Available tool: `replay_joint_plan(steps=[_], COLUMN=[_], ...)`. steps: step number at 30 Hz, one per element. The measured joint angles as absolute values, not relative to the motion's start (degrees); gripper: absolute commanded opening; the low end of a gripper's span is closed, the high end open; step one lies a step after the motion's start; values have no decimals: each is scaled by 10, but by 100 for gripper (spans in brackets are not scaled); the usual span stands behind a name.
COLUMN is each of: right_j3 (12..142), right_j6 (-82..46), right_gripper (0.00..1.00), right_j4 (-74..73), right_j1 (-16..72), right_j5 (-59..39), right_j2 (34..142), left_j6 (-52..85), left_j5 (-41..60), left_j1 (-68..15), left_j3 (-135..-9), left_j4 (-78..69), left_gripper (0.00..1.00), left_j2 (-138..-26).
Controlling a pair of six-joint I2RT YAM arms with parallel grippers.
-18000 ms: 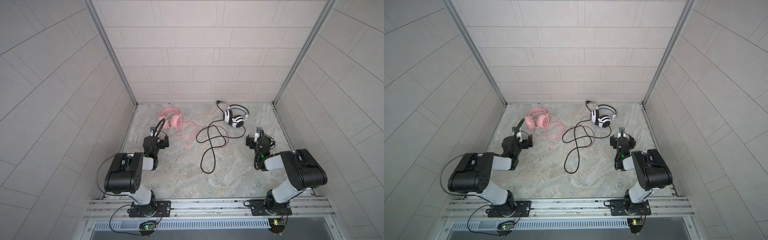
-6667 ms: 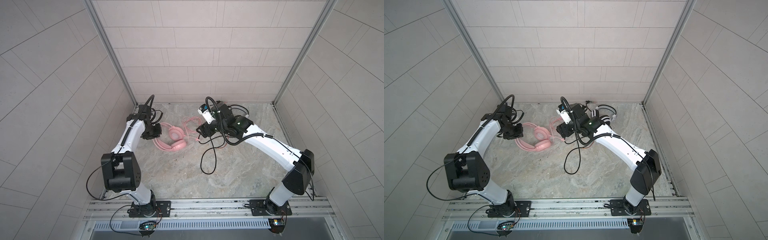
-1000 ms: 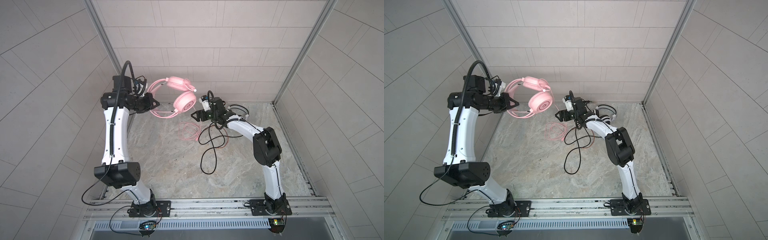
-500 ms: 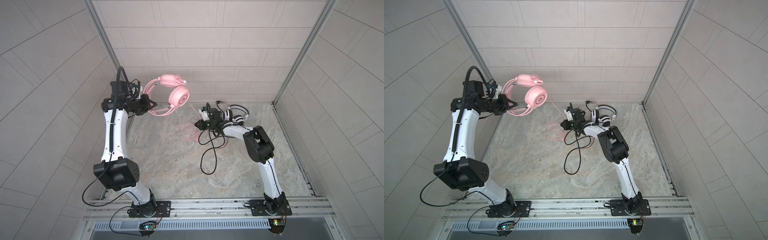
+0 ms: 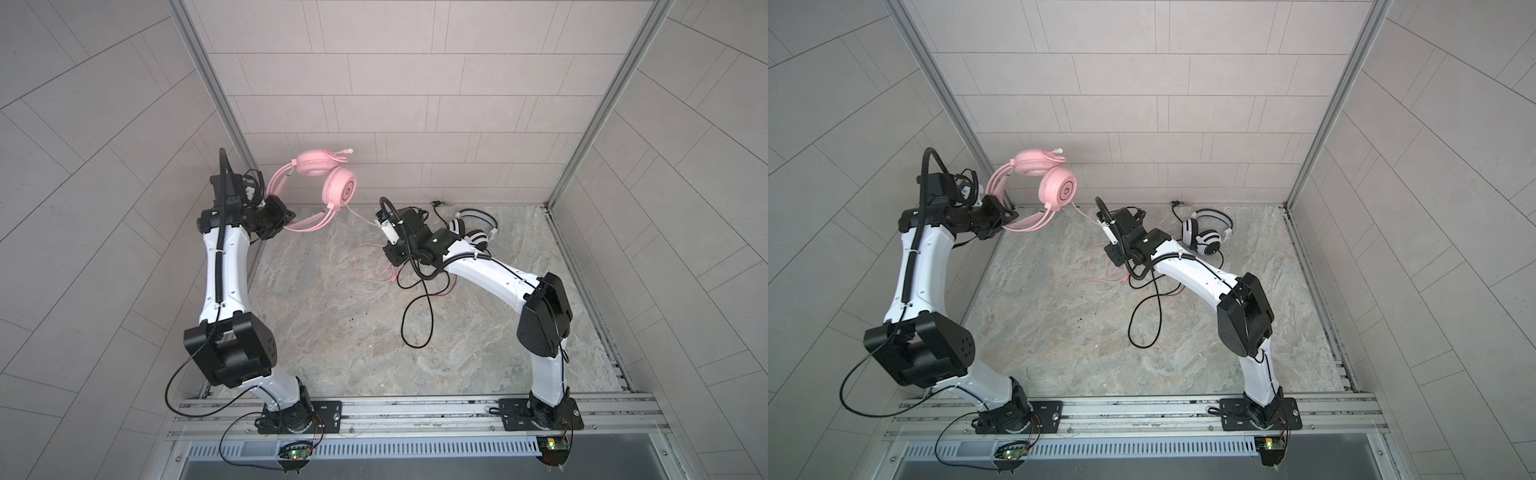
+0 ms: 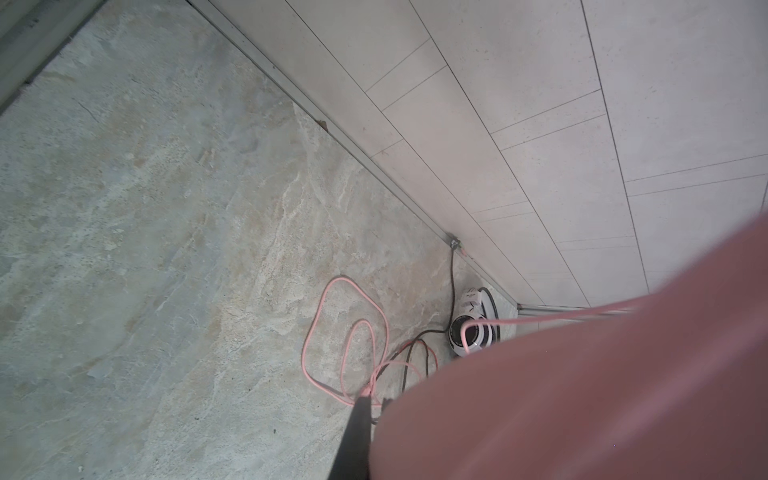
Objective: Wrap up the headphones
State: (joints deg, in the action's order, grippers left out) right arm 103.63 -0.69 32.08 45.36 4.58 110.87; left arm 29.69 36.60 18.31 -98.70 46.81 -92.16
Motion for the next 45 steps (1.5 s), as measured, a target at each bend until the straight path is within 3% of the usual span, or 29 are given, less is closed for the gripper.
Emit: replay_joint_plan(steps=[7, 18, 28, 38, 45], right_j3=[1036, 1155, 1381, 1338, 1405], right_j6=[77, 186, 225, 223, 220], right_gripper=[3, 0, 0, 0, 0], right_j4=[442, 473, 582, 669, 690], right_j1=[544, 553, 523, 588, 627], right_j5=[166, 270, 236, 224, 199], right_j2=[1035, 967, 1049, 1058, 1084], left_j6=[248, 143, 96, 178, 206], left_j5=[299, 181, 185, 266, 271], left_j1=[155, 64, 46, 66, 41], left_j3=[-990, -983, -983, -1015, -1031], left_j4=[506, 591, 619, 575, 553], left_gripper=[0, 0, 0, 0, 0], left_j2=[-922, -922, -922, -931, -937])
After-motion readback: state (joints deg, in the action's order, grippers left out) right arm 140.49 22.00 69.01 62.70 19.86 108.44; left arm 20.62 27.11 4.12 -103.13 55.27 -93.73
